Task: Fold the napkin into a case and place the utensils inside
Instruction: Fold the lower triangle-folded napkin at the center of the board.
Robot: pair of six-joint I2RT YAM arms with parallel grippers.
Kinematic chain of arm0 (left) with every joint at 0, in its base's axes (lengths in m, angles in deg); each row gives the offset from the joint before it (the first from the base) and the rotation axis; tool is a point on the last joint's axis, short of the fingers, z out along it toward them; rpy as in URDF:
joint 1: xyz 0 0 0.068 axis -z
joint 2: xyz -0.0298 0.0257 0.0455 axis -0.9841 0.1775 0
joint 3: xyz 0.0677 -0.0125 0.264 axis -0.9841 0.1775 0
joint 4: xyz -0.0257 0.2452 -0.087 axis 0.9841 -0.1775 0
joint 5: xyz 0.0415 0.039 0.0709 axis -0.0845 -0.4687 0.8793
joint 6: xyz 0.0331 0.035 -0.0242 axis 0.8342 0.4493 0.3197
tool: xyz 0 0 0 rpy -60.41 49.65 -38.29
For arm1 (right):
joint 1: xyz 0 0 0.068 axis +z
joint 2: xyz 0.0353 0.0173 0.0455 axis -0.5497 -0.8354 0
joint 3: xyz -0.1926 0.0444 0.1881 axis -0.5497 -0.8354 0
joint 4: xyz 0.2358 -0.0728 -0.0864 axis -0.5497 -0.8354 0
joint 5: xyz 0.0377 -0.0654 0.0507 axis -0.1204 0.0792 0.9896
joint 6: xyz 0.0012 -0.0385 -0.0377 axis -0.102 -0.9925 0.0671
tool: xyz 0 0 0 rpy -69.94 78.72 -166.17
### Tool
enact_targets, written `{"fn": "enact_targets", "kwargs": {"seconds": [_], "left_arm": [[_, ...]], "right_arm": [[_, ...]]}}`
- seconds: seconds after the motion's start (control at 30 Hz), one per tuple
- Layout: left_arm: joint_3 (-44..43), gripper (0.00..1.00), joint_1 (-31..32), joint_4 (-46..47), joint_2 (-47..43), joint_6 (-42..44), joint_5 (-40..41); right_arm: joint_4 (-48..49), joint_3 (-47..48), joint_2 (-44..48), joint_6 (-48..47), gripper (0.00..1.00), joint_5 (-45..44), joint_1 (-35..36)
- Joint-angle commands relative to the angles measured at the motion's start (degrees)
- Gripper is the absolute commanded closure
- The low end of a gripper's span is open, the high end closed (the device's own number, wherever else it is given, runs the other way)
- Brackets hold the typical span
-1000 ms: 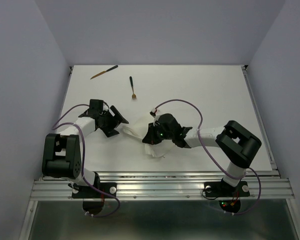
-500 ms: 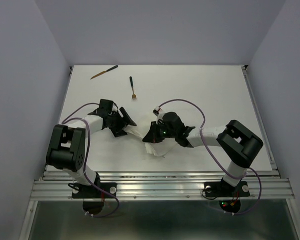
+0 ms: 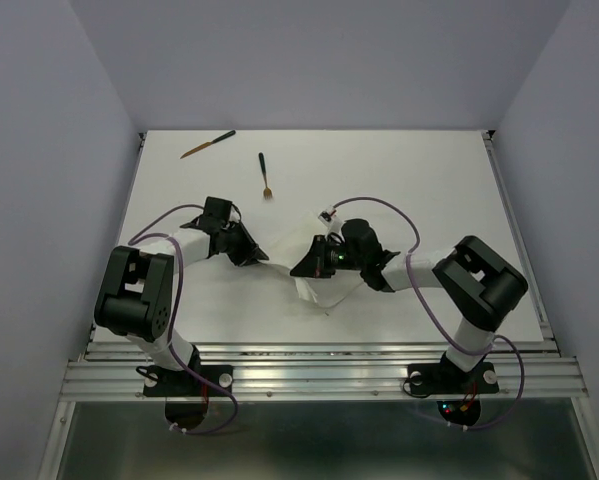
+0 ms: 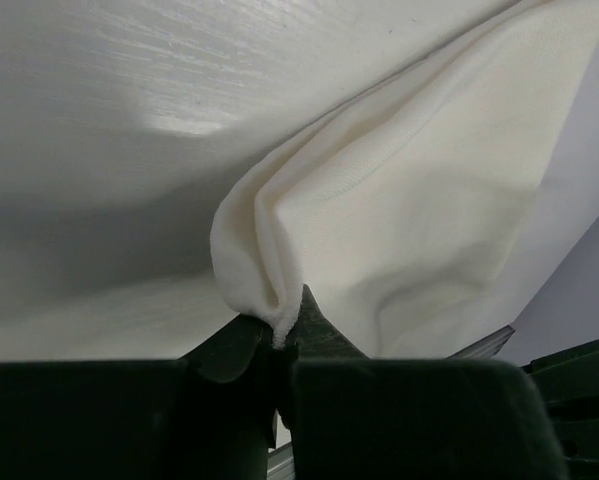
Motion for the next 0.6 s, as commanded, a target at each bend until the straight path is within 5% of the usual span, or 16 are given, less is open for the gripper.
{"fn": "enact_targets", "kwargs": {"seconds": [0.0,0.1,0.23,0.33,0.57], "left_arm": [[-3.13,0.93,-0.16,-1.34,-0.12,1.42,0.91],[-4.09,0.8,-0.16,-2.57,-0.21,1.95,1.44],[-5.33,0.46,-0.07,-4.23,-1.0,2.39,2.75],[-6.21,0.32,0.02,-5.2,-1.7,2.74,3.81],[-8.05,0.28,0.1,-7.57,-2.93,3.18,6.18]], "right_arm": [[9.12,-1.37,-1.83,5.04,0.99,6.74,-2.31],[13.16,-2.51,-3.85,8.29,0.99,8.51,-3.63],[21.93,-4.62,-6.57,13.99,0.99,11.58,-4.78],[28.52,-6.46,-8.86,18.21,0.99,12.91,-5.92],[32.85,-8.4,-10.8,20.95,0.99,12.48,-6.45]]}}
